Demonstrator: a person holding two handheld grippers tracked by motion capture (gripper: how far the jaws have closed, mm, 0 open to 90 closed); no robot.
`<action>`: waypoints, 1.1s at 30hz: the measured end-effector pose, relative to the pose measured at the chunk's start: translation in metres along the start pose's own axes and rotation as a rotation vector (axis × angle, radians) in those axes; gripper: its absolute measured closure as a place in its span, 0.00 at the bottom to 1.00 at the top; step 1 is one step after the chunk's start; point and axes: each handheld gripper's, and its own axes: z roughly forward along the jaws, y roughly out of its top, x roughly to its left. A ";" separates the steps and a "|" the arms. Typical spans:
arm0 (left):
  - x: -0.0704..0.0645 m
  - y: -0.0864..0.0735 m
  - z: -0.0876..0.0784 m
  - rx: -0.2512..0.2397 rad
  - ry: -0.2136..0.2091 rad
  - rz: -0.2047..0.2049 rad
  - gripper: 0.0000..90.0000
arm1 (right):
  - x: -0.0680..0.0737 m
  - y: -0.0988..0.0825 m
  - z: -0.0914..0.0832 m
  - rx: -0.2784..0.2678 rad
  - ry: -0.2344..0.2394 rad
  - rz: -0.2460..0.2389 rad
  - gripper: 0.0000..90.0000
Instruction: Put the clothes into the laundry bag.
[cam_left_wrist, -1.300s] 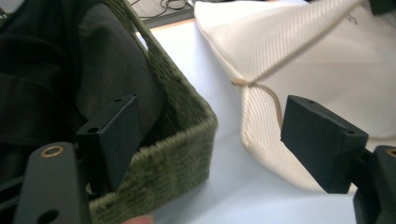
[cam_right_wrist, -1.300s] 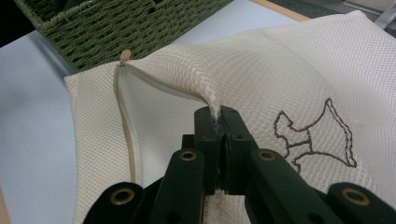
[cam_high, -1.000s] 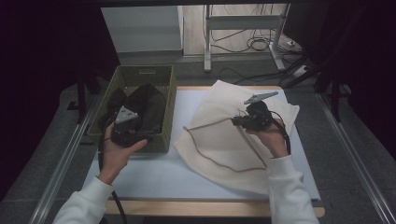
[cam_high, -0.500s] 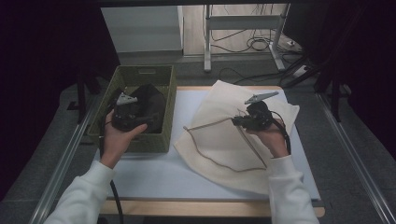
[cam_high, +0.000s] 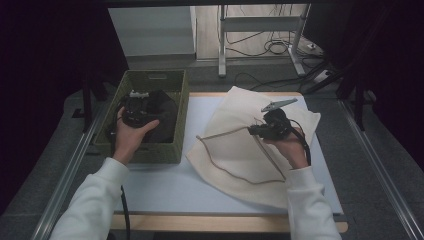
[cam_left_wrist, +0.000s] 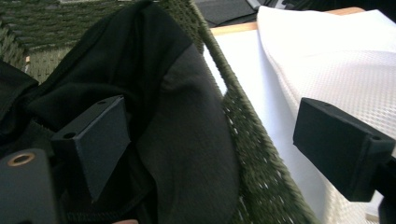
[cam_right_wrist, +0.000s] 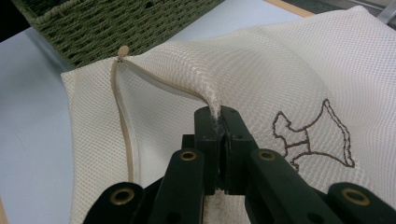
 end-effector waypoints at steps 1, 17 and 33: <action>0.001 0.001 0.001 0.003 0.000 -0.006 0.11 | 0.000 0.000 0.000 0.000 0.000 0.000 0.96; 0.018 0.014 0.030 0.055 -0.009 -0.081 0.12 | 0.000 -0.001 0.005 0.014 -0.004 -0.001 0.96; 0.019 0.025 0.065 0.099 0.031 -0.119 0.13 | -0.002 -0.002 0.005 0.014 -0.004 0.004 0.96</action>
